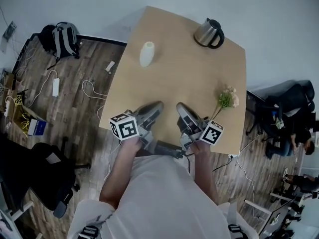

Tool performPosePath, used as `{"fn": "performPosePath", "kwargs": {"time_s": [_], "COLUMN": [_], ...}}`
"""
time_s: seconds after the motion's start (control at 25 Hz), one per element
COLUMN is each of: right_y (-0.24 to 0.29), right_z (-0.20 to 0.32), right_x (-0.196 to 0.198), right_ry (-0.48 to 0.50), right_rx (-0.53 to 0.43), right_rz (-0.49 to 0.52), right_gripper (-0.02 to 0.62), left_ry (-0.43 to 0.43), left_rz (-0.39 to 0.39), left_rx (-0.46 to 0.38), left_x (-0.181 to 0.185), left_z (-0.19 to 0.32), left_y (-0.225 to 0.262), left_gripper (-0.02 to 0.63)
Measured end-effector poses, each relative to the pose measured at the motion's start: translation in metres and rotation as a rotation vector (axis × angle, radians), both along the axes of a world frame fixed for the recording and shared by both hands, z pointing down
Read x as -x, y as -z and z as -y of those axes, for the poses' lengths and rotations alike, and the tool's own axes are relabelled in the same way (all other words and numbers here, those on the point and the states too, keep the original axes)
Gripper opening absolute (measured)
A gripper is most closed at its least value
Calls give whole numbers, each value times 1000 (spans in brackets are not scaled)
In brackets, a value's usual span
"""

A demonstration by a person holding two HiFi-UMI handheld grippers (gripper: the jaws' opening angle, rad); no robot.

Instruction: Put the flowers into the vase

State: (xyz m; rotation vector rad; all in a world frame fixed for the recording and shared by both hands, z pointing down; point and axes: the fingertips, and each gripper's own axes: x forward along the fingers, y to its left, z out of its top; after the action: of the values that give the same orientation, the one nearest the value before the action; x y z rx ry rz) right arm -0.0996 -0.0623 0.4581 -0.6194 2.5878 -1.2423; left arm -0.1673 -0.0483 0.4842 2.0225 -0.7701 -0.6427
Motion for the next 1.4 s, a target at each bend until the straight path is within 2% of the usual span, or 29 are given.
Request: {"fn": "performPosePath", "kwargs": {"time_s": [0.24, 0.52, 0.92, 1.12, 1.4], "right_y": [-13, -10, -11, -21, -32], "right_z": [4, 32, 80, 99, 116], "right_x": [10, 21, 24, 16, 18], "right_ry": [-20, 28, 136, 166, 184], "right_rx": [28, 28, 56, 96, 142], "right_rz": [-15, 21, 117, 161, 204], "right_gripper": [25, 25, 25, 25, 25], "left_ry": [-19, -2, 87, 112, 141], "left_rz": [-8, 32, 79, 96, 139], "left_rx": [23, 38, 88, 94, 129], "left_x": [12, 12, 5, -9, -9], "left_z": [5, 27, 63, 80, 86], "left_y": [-11, -12, -15, -14, -29], "left_gripper": [40, 40, 41, 40, 41]}}
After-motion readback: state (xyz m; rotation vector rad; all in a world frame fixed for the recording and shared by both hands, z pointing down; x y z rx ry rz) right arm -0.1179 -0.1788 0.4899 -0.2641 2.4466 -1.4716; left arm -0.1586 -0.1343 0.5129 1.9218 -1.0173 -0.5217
